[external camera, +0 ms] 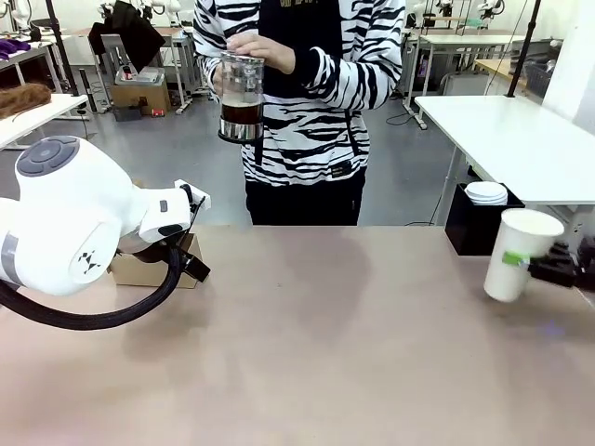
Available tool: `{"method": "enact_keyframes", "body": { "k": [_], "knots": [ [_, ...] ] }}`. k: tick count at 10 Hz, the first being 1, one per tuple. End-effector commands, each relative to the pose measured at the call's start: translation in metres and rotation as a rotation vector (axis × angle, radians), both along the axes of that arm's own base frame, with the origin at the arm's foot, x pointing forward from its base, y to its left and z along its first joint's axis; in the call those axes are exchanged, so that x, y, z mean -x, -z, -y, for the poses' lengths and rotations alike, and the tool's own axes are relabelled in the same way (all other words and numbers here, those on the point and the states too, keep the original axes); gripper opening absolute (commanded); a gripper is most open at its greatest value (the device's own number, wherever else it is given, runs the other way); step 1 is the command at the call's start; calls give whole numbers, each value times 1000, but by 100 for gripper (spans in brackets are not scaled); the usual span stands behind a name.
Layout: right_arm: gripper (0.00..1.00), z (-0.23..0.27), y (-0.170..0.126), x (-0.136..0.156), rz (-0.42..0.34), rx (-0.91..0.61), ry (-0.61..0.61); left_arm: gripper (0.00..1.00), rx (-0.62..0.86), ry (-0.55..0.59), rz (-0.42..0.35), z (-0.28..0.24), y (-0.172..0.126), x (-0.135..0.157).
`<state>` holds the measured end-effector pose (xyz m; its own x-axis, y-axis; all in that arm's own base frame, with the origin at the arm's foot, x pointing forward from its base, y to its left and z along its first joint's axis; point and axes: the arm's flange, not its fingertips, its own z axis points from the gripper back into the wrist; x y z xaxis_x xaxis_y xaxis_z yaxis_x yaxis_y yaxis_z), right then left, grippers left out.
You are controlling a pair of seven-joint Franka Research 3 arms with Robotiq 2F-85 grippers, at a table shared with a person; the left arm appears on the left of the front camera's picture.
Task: Pour a drink into a cup and package it in a carrier.
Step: Pick up the 600 ml Paper Cup and place it in the middle top area of the table.
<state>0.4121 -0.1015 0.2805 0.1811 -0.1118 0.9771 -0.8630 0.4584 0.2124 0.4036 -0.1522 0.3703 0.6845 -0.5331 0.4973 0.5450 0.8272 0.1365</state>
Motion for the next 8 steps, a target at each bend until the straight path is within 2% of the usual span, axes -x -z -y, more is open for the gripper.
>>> {"method": "enact_keyframes", "body": {
  "k": [1, 4, 6, 8],
  "knots": [
    [80, -63, -68, -25, -61, 26, 84, 100, 2, 0, 0, 0, 0, 0],
    [80, -147, -98, -92, -86, 2, 108, 100, 2, 0, 0, 0, 0, 0],
    [80, -202, -88, -137, -72, 2, 124, 100, 2, 0, 0, 0, 0, 0],
    [80, -238, -58, -172, -50, 2, 171, 100, 2, 0, 0, 0, 0, 0]
  ]
}}
